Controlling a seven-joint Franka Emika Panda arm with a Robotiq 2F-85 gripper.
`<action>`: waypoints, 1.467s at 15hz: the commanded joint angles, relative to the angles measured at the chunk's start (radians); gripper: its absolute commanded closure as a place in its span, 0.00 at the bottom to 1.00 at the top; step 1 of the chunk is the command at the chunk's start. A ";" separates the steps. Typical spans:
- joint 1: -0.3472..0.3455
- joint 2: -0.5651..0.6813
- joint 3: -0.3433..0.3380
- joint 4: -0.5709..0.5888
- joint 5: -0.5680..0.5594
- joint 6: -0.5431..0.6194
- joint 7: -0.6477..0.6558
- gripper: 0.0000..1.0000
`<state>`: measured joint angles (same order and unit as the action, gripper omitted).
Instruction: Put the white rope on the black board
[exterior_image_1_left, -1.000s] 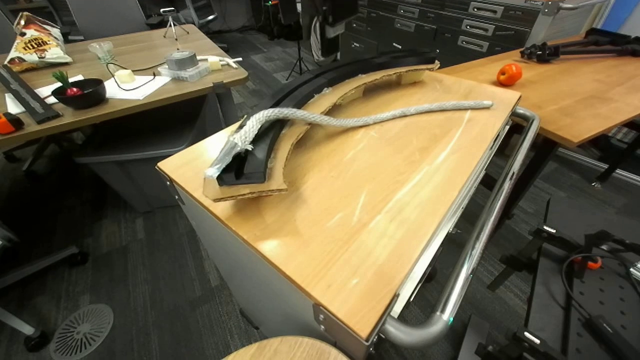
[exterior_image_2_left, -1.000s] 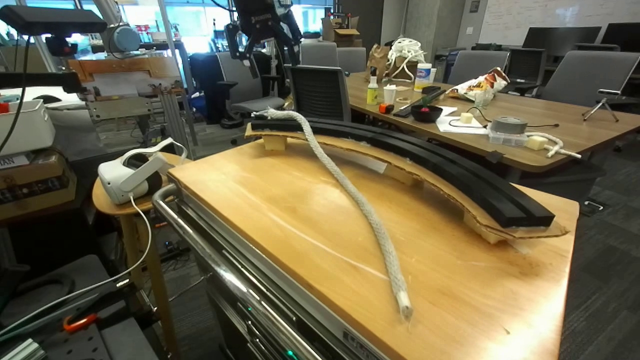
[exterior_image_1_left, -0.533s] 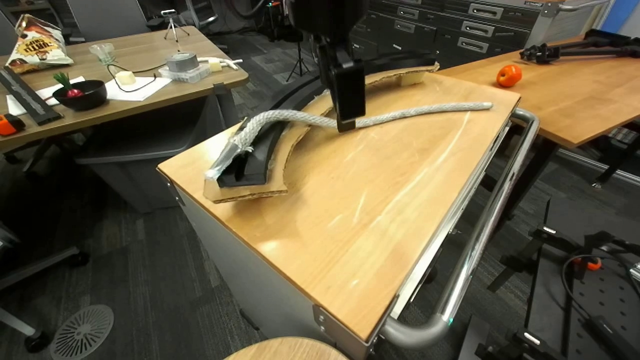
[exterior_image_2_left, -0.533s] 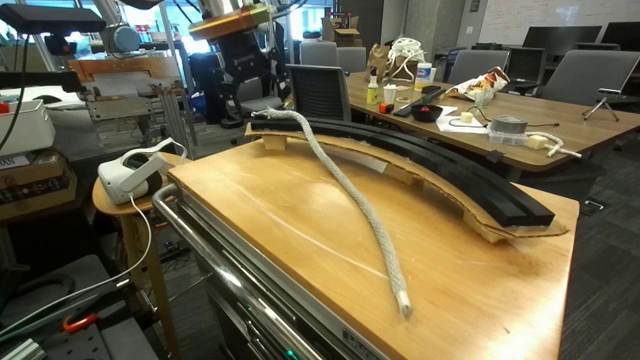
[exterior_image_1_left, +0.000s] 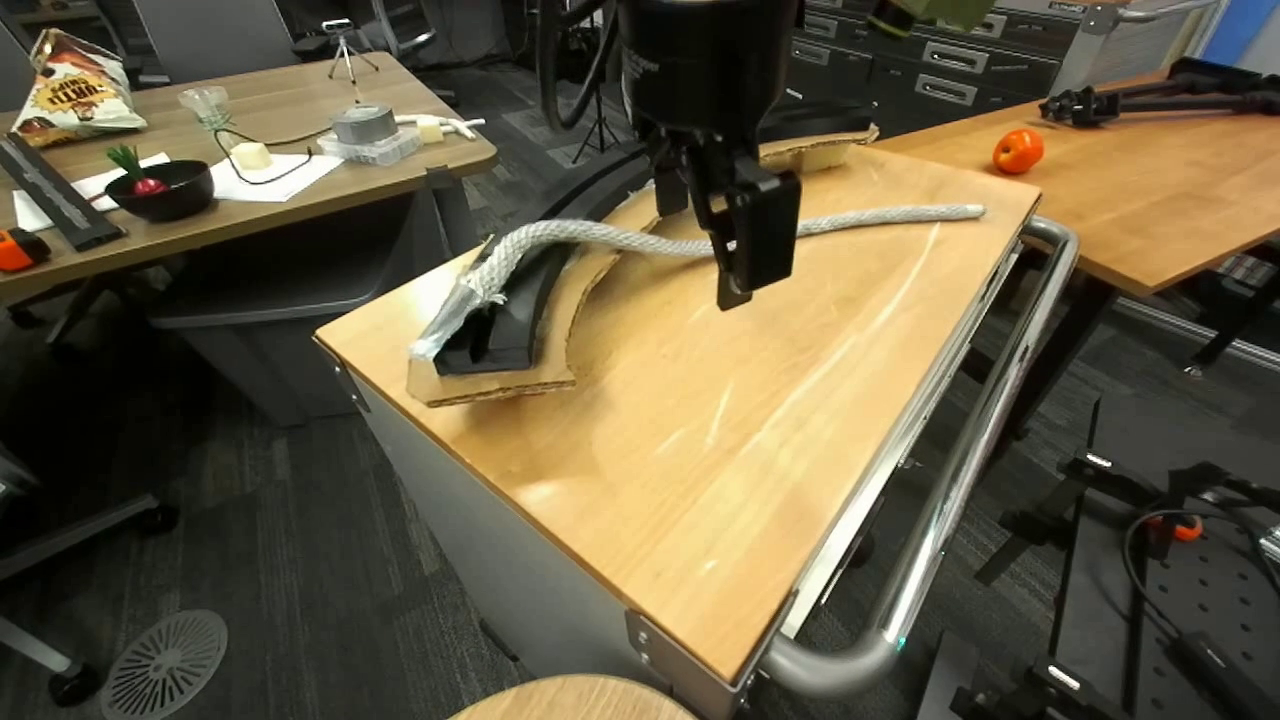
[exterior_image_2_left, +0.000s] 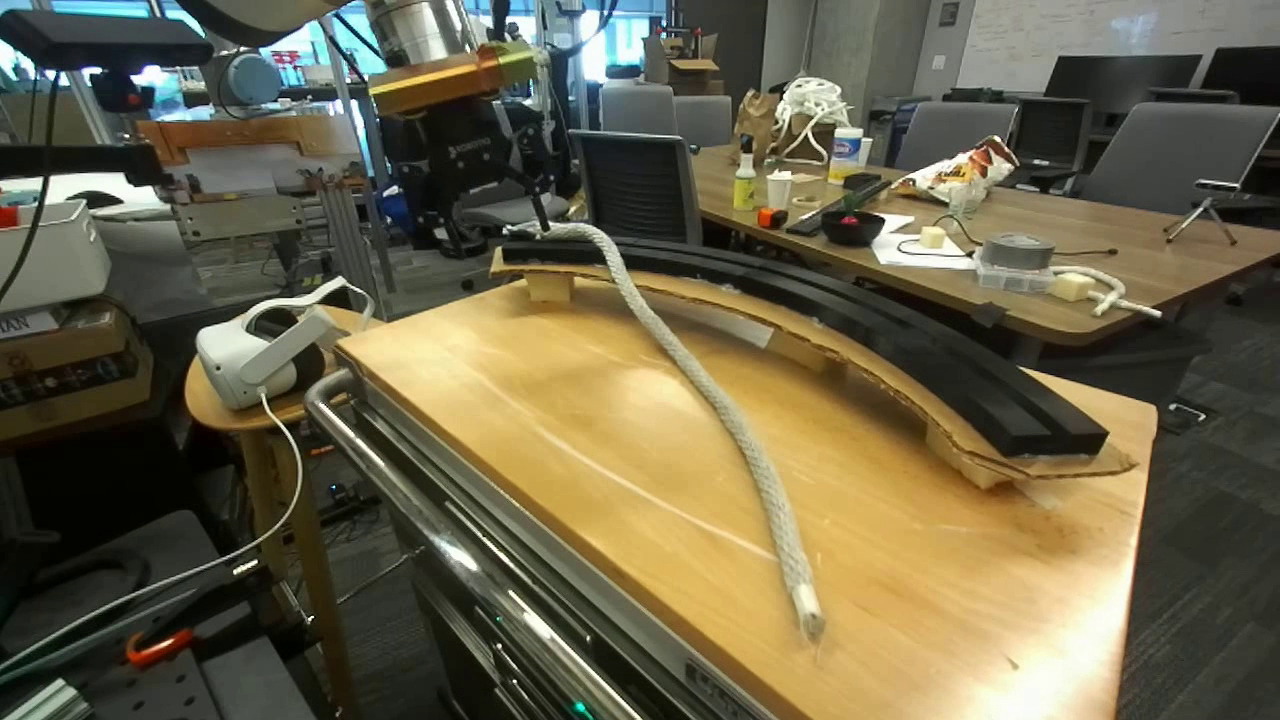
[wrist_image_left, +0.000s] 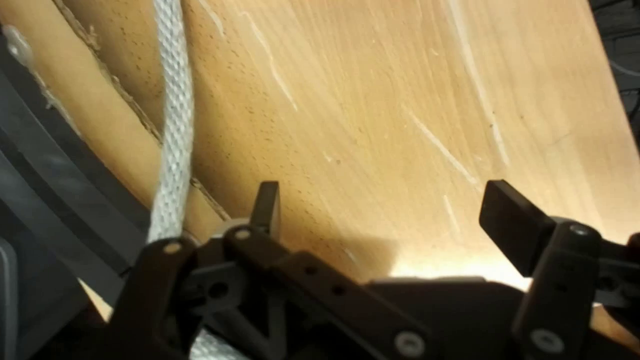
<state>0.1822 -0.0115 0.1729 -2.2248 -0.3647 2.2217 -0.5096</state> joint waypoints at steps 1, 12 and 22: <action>-0.010 -0.031 -0.011 0.013 0.091 -0.099 -0.263 0.00; -0.062 -0.048 -0.064 -0.048 0.051 -0.019 -0.292 0.00; 0.017 -0.270 -0.403 -0.336 0.567 0.243 -0.981 0.00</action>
<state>0.1176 -0.1512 -0.0994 -2.4787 0.0570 2.4682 -1.2953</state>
